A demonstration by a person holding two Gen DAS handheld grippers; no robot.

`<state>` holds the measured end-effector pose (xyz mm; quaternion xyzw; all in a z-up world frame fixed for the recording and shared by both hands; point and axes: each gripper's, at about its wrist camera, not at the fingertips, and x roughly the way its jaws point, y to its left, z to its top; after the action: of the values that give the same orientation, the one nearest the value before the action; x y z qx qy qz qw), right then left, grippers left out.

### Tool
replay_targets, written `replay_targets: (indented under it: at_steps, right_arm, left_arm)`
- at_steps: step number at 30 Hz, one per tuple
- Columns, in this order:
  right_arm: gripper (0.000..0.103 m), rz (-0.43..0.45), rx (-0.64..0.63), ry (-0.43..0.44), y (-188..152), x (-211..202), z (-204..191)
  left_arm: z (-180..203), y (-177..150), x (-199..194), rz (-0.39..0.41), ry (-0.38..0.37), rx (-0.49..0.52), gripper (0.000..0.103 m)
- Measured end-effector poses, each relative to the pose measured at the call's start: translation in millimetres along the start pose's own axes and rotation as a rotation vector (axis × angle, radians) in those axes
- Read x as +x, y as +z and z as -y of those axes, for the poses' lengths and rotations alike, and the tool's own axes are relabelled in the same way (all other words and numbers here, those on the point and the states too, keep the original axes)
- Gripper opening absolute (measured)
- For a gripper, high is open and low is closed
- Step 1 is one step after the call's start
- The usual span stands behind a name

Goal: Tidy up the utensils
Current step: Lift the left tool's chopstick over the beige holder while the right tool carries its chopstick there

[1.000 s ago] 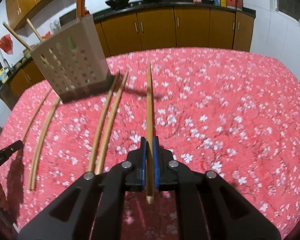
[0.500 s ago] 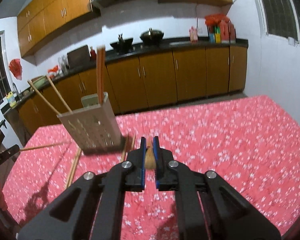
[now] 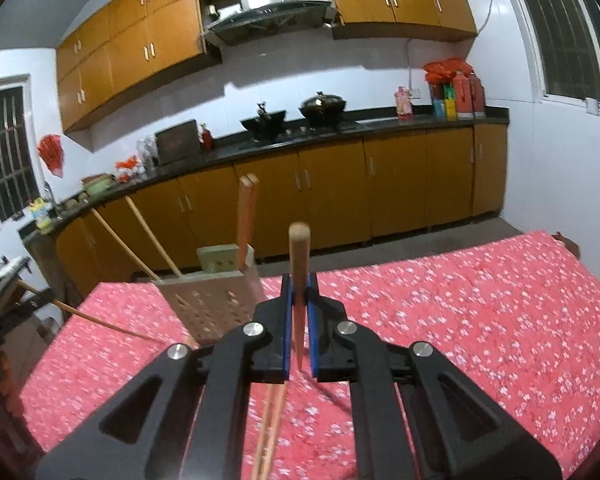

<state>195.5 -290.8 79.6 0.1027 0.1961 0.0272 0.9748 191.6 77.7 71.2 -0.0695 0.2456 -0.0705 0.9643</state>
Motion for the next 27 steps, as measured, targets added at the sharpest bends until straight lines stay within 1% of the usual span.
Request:
replay_targets:
  at_steps: [5,8,12,15,18,21,23,27]
  right_arm:
    - [0.008,0.078,0.01,0.099,35,-19,-16]
    - [0.008,0.137,-0.004,0.128,55,-27,-29]
    - [0.008,0.209,-0.028,0.129,77,-26,-50]
    - [0.008,0.269,-0.041,0.119,93,-19,-63]
    - [0.008,0.309,-0.04,0.104,104,-5,-70]
    - [0.008,0.31,-0.039,0.089,108,13,-72]
    - [0.008,0.287,-0.039,0.077,107,27,-71]
    - [0.008,0.199,-0.021,0.072,94,60,-65]
  left_arm:
    - [11,23,-14,0.047,-0.038,0.012,0.007]
    - [22,42,-23,0.092,-0.062,0.023,0.007]
    - [43,73,-28,0.162,-0.09,0.026,0.007]
    - [63,96,-30,0.234,-0.094,0.03,0.007]
    - [76,114,-26,0.281,-0.11,0.007,0.007]
    - [88,127,-19,0.344,-0.101,-0.006,0.007]
    - [93,129,-11,0.377,-0.086,-0.015,0.007]
    - [95,118,14,0.387,-0.062,-0.031,0.007]
